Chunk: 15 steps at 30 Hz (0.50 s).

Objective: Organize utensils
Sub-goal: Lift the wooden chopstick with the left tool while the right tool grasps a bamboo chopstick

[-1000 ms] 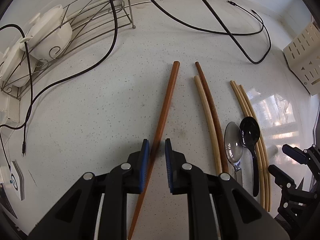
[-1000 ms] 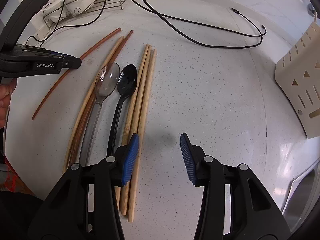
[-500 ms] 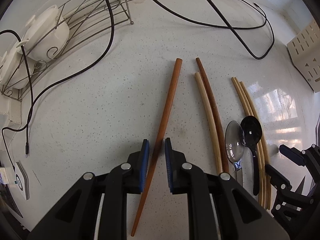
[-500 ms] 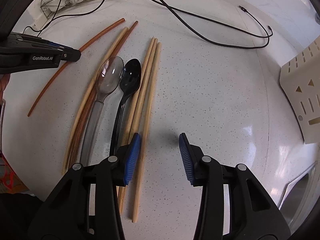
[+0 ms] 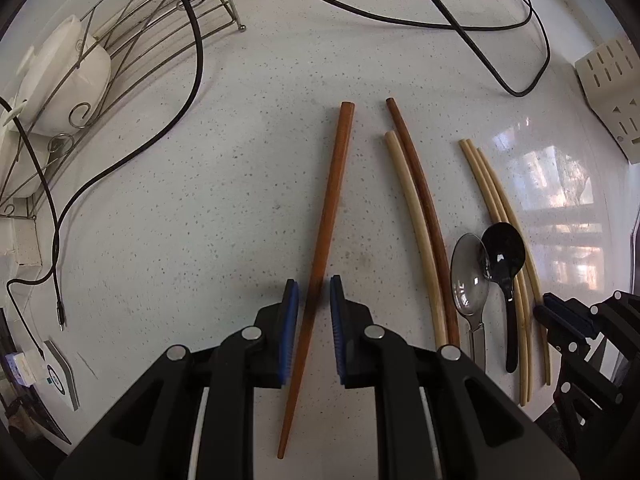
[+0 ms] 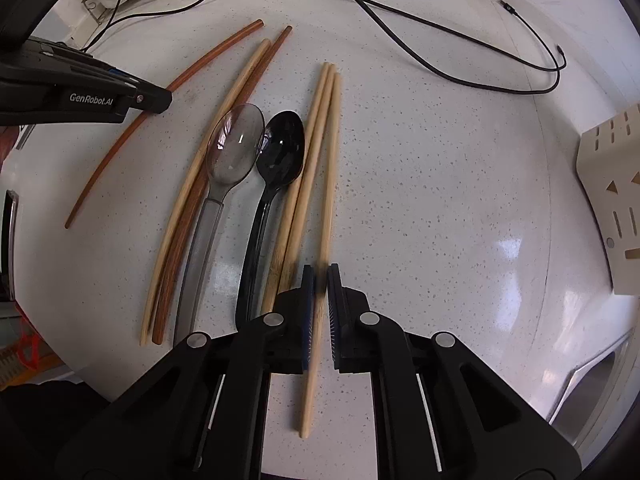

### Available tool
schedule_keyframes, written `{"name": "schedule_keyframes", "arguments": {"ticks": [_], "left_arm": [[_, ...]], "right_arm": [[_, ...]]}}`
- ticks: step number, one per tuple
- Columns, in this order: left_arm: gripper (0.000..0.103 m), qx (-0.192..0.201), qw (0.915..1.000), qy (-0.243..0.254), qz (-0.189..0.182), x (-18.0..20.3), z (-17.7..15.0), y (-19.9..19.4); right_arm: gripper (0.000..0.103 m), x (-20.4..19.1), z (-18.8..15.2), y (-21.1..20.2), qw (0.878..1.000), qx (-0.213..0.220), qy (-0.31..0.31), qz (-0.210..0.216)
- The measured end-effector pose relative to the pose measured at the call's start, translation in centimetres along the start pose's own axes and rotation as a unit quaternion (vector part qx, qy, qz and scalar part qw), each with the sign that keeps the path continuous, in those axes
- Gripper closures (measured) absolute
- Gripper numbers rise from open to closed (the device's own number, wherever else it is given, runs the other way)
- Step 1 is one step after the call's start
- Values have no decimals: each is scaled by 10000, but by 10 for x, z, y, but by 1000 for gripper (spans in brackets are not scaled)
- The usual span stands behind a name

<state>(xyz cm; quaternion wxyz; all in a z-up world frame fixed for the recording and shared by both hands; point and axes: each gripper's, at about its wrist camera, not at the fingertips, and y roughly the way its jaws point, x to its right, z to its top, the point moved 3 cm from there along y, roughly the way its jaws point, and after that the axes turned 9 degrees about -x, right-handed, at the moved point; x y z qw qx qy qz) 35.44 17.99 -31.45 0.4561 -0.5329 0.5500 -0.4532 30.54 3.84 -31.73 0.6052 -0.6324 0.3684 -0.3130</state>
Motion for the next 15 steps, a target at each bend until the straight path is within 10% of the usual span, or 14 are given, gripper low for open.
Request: {"name": "schedule_keyframes", "arguments": {"ticks": [15], "left_arm": [[87,-384,9972,587,271,16,25,2]], "right_arm": [[97,2,8,1,9992,-258,111,272]]}}
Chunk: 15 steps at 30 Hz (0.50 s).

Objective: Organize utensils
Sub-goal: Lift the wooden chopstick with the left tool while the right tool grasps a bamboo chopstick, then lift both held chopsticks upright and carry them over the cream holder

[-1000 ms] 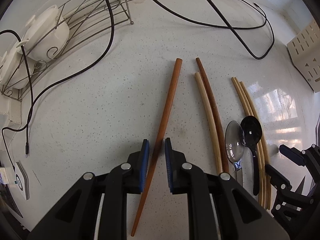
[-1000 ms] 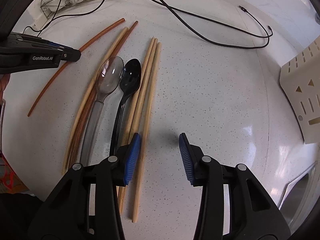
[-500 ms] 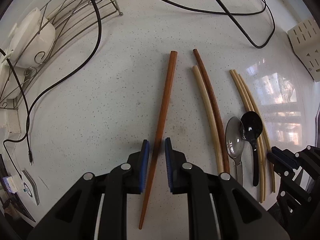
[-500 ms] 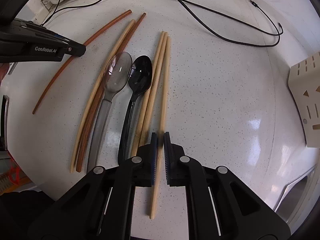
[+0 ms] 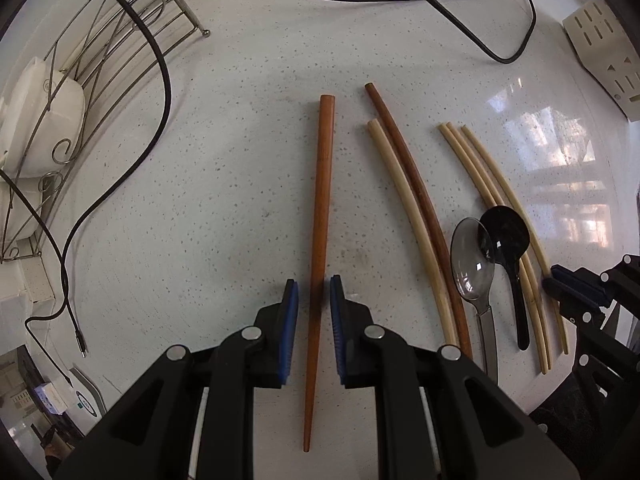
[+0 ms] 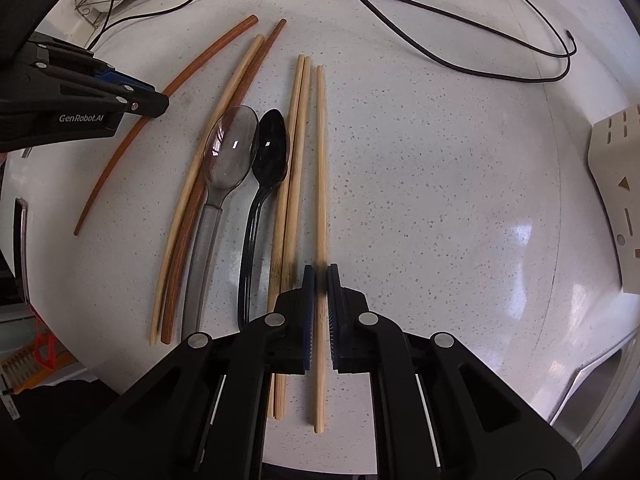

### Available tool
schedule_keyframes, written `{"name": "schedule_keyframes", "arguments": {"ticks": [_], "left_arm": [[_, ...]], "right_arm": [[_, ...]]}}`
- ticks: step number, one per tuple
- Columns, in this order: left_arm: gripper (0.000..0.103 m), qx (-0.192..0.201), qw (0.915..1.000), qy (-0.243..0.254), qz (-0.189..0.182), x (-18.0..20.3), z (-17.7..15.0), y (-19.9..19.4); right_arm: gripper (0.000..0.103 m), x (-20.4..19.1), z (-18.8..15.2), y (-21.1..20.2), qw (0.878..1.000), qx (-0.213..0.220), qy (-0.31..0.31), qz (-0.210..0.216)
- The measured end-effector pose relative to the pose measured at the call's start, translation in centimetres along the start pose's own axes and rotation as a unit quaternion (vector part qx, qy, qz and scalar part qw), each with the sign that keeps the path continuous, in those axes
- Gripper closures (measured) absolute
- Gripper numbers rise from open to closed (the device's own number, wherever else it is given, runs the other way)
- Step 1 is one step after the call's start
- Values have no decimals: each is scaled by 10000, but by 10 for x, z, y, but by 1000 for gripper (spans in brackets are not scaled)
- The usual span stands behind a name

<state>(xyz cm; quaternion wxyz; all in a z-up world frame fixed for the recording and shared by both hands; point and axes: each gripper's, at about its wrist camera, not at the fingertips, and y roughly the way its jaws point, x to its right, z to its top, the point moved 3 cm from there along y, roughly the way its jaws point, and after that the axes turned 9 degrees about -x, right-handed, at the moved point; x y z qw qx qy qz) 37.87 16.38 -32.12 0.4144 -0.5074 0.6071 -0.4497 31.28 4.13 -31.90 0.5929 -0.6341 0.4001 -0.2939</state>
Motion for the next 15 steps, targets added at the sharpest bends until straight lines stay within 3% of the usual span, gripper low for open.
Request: {"name": "schedule_keyframes", "arguments": {"ticks": [2,4,11,12,15], "left_arm": [[85,-46,10000,2,3,1,4,0],[77,-73,9999,-5,78,2,5,1],[77,-147,9997,-24,-202,-4,12,2],[78,-134,9998,11,-173,-3,12,1],[94,-149,9995,218,-148,5,9,0]], "right_arm": [[97,8,3,0,9999,20,85,97],[97,28,9,-1,9998,86,167,117],[97,53,0,-12,9972,360,534,374],[97,57,-2,-13,9968,370,587,405],[97,64,-12,-16,9958,391,696,450]]}}
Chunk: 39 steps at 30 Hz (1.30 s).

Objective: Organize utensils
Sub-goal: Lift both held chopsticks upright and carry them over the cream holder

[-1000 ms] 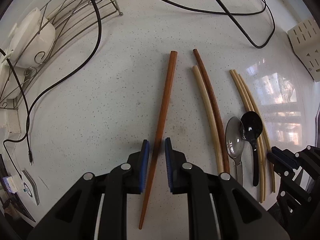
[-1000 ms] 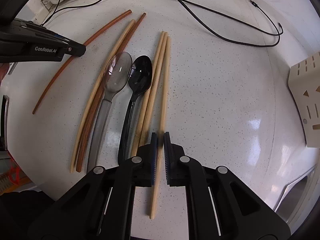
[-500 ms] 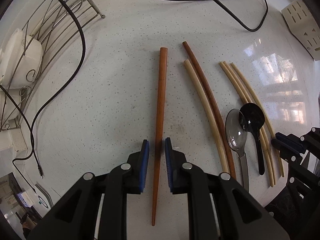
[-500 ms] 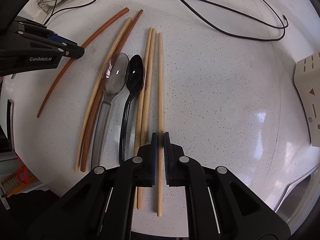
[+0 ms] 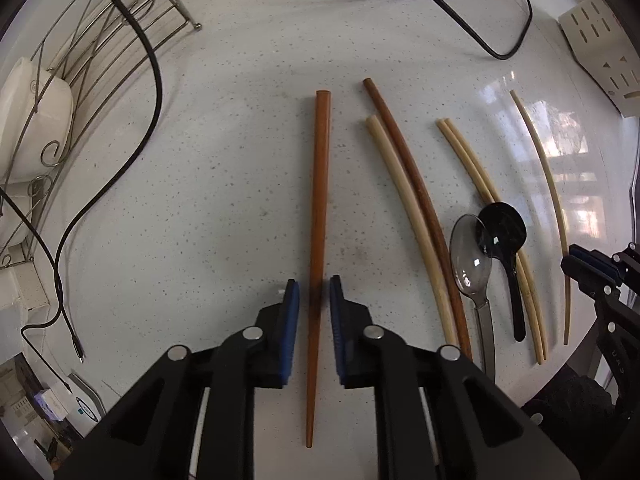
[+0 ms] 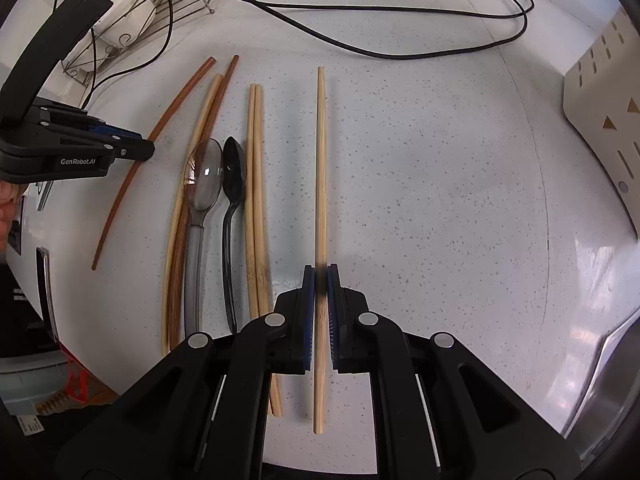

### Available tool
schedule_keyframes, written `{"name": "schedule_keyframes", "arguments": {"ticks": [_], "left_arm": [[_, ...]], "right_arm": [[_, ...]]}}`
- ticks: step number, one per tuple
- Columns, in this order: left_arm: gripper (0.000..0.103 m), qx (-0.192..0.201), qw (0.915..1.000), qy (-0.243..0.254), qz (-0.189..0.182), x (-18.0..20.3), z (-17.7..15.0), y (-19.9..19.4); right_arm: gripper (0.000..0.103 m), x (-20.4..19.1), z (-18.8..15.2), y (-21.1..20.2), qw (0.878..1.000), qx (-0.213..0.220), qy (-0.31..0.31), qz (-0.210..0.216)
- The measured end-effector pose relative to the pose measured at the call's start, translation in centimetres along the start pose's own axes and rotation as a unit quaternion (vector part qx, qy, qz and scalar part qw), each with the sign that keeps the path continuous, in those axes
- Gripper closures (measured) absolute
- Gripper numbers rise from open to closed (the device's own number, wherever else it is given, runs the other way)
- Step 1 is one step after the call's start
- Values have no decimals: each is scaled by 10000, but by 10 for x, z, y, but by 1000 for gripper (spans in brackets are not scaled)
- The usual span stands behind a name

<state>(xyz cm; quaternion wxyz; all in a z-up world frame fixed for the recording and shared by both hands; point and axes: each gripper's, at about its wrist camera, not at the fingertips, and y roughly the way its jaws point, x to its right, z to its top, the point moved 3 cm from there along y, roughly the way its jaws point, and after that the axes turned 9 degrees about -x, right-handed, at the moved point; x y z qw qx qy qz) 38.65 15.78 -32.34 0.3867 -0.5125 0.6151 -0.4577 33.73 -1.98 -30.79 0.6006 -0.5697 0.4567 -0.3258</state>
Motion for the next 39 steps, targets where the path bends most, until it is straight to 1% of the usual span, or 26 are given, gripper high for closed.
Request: {"name": "schedule_keyframes", "arguments": {"ticks": [1,3,7,9,11,12,15,16,18,23,27,30,31,33,34,35,37,39], "left_arm": [[97,-8,9999,99,71,4,1,0],[97,1,9997,176,174,9,2,0],[97,67,9998,148,103,9,3,-1],[97,116,9998,127,114,4,-8,1],[97,157,9997,107,132,3,-12,2],[97,164,9998,98,106,-1,-23,6],[97,249,9997,16,-11,-5,-35,7],[97,306,9995,-11,-54,-8,-46,6],[97,439,9989,-90,-133,-8,-55,0],[97,999,9942,-200,-339,-8,-82,-29],[97,1449,9886,-199,-351,-5,-104,-55],[97,1867,9818,-252,-229,-1,-119,-74],[97,2030,9783,-309,-272,0,-125,-81],[97,2312,9713,-410,-384,1,-123,-99],[97,2443,9676,-439,-456,2,-127,-106],[97,2548,9644,-471,-525,6,-121,-115],[97,2728,9584,-475,-690,10,-123,-130],[97,2953,9513,-445,-760,18,-123,-145]], "right_arm": [[97,4,-1,-2,10000,13,27,7],[97,12,-5,-5,9999,50,82,44],[97,14,-15,-11,9996,171,131,169],[97,17,-22,-16,9994,261,112,200],[97,9,-25,-19,9990,386,82,220],[97,10,-26,-22,9987,454,57,237],[97,14,-30,-26,9980,532,62,327],[97,15,-29,-27,9979,534,99,341],[97,17,-29,-27,9977,548,176,346],[97,19,-30,-29,9967,635,276,415],[97,22,-32,-31,9953,724,387,516],[97,30,-37,-36,9937,817,462,611],[97,31,-37,-38,9932,839,495,642],[97,35,-37,-42,9917,898,572,719],[97,35,-36,-44,9907,935,622,770],[97,37,-36,-48,9894,979,675,831],[97,43,-38,-56,9863,1098,774,959],[97,49,-41,-67,9823,1245,881,1089]]}}
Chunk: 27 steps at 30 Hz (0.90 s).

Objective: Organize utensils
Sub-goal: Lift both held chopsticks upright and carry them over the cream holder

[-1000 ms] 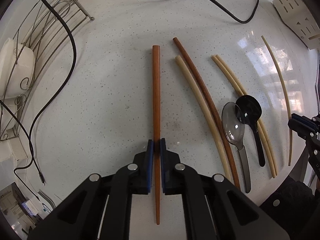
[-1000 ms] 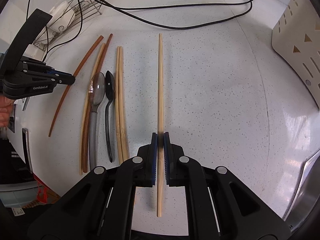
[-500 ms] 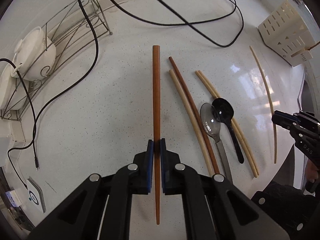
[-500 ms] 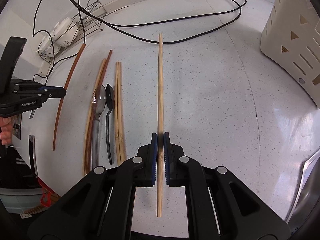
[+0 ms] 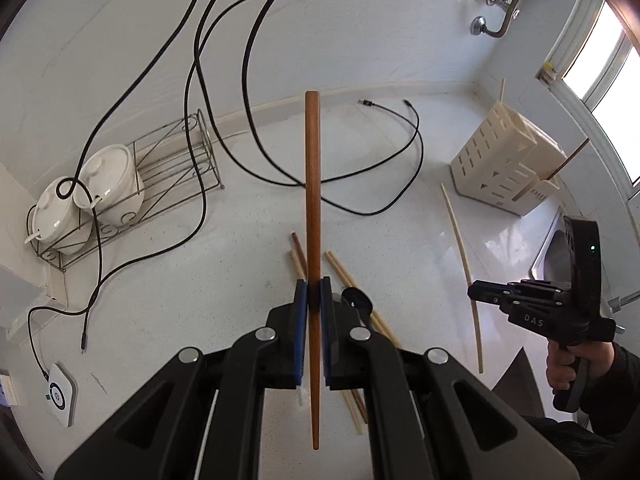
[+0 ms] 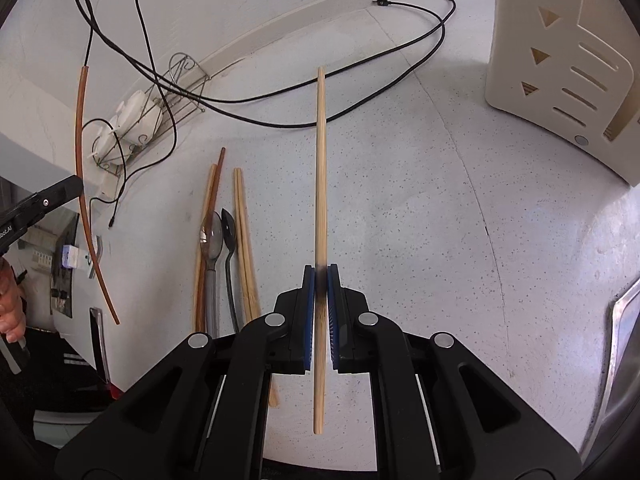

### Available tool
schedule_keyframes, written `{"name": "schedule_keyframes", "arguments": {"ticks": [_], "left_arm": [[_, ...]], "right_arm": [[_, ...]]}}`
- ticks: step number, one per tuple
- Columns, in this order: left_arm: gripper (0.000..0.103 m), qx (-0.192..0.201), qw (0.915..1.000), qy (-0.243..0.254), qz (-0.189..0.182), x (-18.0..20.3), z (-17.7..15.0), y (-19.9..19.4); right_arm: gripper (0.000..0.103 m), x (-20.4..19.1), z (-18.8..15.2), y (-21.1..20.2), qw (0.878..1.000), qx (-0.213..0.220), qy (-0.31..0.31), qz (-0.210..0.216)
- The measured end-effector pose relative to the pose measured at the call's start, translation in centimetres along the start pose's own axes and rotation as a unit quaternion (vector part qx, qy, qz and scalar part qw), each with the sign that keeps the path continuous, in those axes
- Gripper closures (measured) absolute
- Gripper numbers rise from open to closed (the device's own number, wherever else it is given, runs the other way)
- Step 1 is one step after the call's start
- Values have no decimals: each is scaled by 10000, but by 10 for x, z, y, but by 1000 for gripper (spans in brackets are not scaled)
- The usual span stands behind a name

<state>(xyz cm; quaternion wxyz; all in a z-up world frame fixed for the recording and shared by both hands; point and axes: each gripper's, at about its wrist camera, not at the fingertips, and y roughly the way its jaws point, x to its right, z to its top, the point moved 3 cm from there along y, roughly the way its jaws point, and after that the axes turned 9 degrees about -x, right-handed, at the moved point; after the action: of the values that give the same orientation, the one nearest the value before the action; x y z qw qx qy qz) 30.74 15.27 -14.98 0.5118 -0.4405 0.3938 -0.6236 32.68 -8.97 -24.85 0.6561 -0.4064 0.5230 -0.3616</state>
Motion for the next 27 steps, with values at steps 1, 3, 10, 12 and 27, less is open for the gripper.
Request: {"name": "schedule_keyframes", "arguments": {"ticks": [1,3,10,12,27], "left_arm": [[97,119,9999,28,-43,7,2,-3],[97,322,9993,67,-148,19,10,-12],[97,879,9938,366,-571,71,41,-31],[97,1052,9908,481,-704,90,52,-35],[97,2506,9430,1628,-1464,247,142,-51]], "right_arm": [[97,3,1,-6,9999,79,63,37],[97,10,2,-18,9994,247,222,131],[97,35,-1,-75,9917,1140,571,172],[97,43,0,-96,9870,1493,594,75],[97,124,37,-225,9095,3995,648,-951]]}}
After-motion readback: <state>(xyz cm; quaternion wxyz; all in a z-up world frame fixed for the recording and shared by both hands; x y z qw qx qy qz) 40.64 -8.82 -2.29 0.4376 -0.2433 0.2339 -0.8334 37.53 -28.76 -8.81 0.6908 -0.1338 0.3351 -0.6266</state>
